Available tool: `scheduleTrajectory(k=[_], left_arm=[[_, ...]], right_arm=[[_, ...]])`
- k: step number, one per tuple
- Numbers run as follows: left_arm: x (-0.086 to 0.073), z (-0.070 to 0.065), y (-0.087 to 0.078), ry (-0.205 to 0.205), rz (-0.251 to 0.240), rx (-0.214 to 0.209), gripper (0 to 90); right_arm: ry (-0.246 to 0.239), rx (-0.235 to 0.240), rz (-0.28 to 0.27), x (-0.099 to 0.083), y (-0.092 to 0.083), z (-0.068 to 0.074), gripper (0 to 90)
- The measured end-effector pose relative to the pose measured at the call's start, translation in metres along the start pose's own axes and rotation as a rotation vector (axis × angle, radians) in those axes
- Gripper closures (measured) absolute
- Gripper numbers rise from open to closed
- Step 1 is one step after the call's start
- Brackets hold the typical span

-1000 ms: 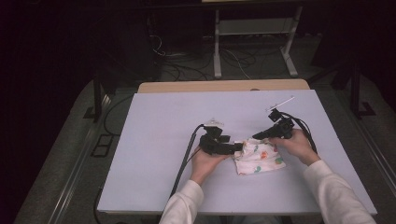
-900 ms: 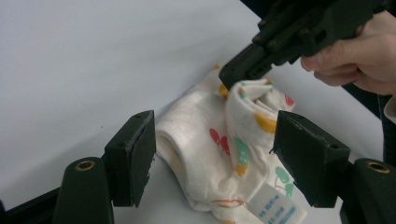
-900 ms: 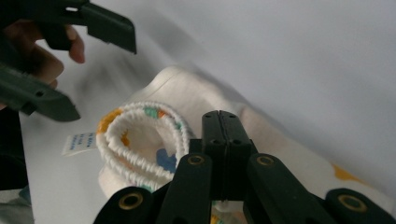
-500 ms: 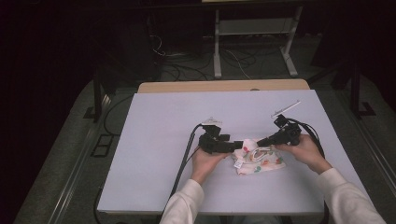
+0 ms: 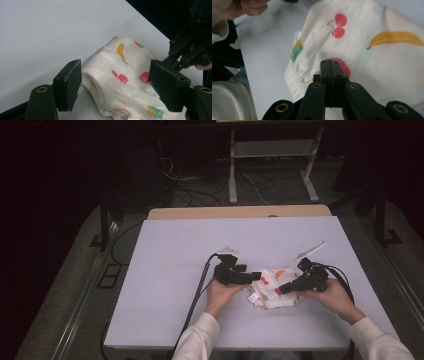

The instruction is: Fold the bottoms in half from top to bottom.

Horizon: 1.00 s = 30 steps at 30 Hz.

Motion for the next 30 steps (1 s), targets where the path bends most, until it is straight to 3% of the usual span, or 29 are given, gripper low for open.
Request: scheduleTrajectory(k=[9,14,30], left_arm=[[-0.001,0.001,0.003,-0.003,0.008,-0.015,22.9],[0.000,0.001,0.002,0.010,-0.005,-0.046,19.0],[0.002,-0.006,0.003,0.115,0.036,-0.045,3.5]], right_arm=[[-0.003,-0.011,-0.015,-0.012,0.007,0.003,88.4],[-0.020,-0.058,-0.050,-0.011,0.001,0.003,73.9],[-0.051,-0.147,-0.135,-0.001,-0.019,-0.002,20.7]])
Point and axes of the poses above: each handheld gripper's, and its own axes: y roughly forward along the jaws, x roughly out of its top, z roughly to its left, the point moved 2 cm from there along y, roughly forward along the jaws, and after that the axes turned 10 degrees about -y, right-handed, at the moved point
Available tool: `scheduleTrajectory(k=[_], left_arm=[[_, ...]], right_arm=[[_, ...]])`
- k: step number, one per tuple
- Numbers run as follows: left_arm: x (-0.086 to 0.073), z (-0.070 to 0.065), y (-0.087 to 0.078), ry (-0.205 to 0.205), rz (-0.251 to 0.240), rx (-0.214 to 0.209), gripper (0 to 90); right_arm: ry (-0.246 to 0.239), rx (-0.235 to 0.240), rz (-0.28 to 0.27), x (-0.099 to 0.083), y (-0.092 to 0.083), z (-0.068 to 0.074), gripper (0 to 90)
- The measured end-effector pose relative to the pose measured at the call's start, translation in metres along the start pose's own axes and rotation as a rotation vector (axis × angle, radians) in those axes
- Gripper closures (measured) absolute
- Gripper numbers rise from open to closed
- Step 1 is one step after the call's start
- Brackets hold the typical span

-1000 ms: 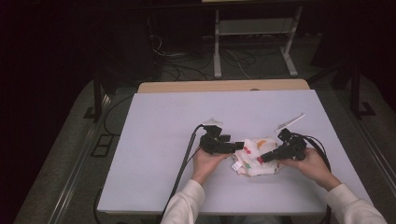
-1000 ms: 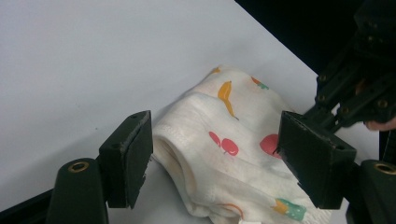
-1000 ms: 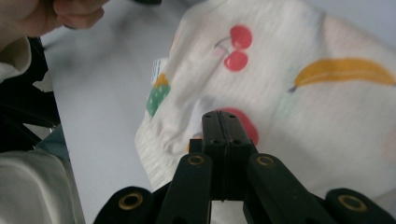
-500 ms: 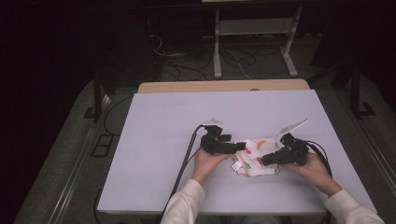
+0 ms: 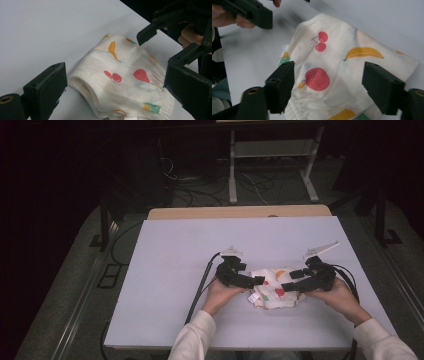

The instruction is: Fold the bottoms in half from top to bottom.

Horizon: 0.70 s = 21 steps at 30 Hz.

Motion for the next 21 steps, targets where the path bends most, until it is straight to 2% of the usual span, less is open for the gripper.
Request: scheduleTrajectory(k=[2,5,11,21], left_arm=[[0.001,-0.001,0.000,0.008,0.004,0.004,2.6],[0.003,-0.001,0.000,0.018,0.011,0.005,1.5],[0.007,-0.001,-0.001,0.038,0.033,0.012,0.0],[0.018,-0.002,-0.004,0.069,0.059,0.017,0.0]], right_arm=[[0.005,-0.006,0.001,0.002,-0.001,-0.001,14.3],[0.010,-0.010,-0.013,0.005,-0.003,-0.004,12.2],[0.022,-0.027,-0.018,0.012,-0.009,-0.010,1.2],[0.041,-0.037,-0.016,0.021,-0.018,-0.024,0.0]])
Point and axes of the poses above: each handheld gripper's, and its own axes: y roughly forward along the jaws, x roughly out of its top, z roughly to its left, the point moved 2 cm from there along y, roughly forward along the jaws, and after that the axes turned 10 degrees about -y, right-handed, at the moved point
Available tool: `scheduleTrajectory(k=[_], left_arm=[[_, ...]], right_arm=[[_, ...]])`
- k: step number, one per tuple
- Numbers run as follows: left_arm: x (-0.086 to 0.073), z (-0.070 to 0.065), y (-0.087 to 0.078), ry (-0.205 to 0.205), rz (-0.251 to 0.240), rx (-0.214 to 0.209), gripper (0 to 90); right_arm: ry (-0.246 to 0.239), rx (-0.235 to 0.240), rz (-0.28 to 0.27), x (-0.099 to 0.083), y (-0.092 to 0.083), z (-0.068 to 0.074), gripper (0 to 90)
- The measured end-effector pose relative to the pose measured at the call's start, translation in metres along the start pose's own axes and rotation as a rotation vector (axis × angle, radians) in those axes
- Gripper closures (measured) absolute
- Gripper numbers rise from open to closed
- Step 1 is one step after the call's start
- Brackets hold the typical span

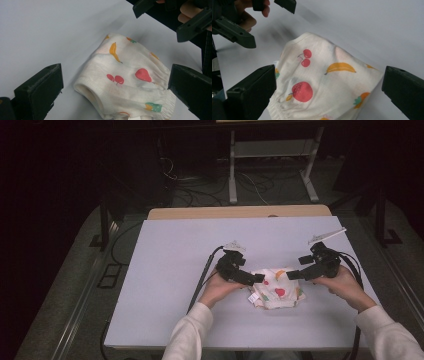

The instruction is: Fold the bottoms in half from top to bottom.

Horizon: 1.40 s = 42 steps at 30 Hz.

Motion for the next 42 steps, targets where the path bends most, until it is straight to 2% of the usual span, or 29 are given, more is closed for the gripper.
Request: scheduleTrajectory(k=[11,21,25,39,42], left_arm=[[0.010,0.010,0.002,-0.002,0.020,0.033,0.0],[0.012,0.016,0.008,0.000,0.047,0.023,0.0],[0.010,0.019,0.014,-0.025,0.071,0.009,0.3],[0.004,0.028,0.028,-0.033,0.083,-0.021,21.0],[0.002,0.030,0.031,-0.020,0.085,-0.035,31.6]], right_arm=[[0.030,-0.027,-0.016,0.006,-0.008,-0.021,0.0],[0.044,-0.041,0.001,-0.002,0.000,-0.037,0.0],[0.040,-0.042,0.001,-0.004,0.004,-0.042,2.7],[0.063,-0.027,0.028,-0.019,0.023,-0.058,18.0],[0.064,-0.008,0.033,-0.022,0.027,-0.060,24.4]])
Point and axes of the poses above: each handheld gripper's, and its own axes: y roughly forward along the jaws, x roughly out of its top, z roughly to its left, the point moved 2 cm from there along y, roughly forward along the jaws, and after that the axes turned 10 degrees about -y, right-handed, at the moved point
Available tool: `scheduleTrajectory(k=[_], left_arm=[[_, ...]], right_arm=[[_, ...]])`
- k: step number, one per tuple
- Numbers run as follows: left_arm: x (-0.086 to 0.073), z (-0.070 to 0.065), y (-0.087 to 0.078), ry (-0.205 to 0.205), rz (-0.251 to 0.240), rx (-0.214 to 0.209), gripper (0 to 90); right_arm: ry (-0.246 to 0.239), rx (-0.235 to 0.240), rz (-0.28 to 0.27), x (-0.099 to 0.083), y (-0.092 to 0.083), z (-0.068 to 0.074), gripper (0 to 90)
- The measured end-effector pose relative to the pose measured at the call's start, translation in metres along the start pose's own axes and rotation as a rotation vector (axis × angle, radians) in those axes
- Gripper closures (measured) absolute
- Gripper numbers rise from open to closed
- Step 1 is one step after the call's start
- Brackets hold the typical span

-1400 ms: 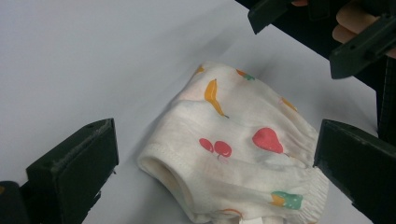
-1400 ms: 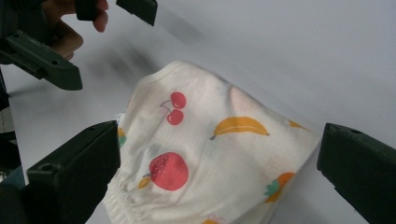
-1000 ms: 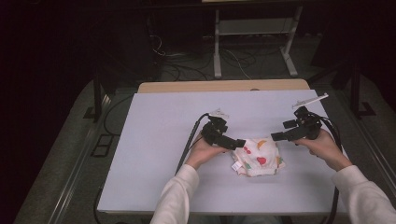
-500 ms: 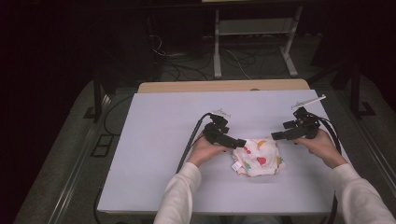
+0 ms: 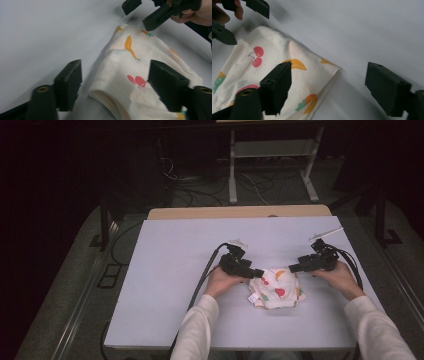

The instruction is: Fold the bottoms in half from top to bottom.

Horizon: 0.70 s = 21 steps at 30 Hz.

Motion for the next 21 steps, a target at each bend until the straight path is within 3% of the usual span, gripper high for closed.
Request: scheduleTrajectory(k=[7,10,14,16,21], left_arm=[[-0.003,0.004,0.007,-0.008,0.024,0.008,48.1],[-0.005,0.005,0.008,0.018,0.043,0.019,58.2],[-0.005,0.006,0.008,0.022,0.040,0.004,73.6],[-0.005,0.005,0.009,0.028,0.043,0.011,78.8],[-0.005,0.006,0.005,0.034,0.045,0.016,81.2]], right_arm=[[-0.005,0.060,0.008,-0.002,0.009,-0.004,44.2],[-0.030,0.083,0.021,-0.002,0.014,-0.003,51.7],[-0.063,0.112,0.026,0.000,0.018,0.000,75.6],[-0.056,0.124,0.030,0.001,0.020,0.001,83.3],[0.023,0.130,-0.024,0.001,0.019,-0.004,85.5]])
Point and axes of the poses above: each handheld gripper's, and its own axes: y roughly forward along the jaws, x roughly out of its top, z roughly to its left, the point moved 2 cm from there along y, roughly forward along the jaws, and after that the axes turned 10 degrees about -y, right-handed, at the moved point
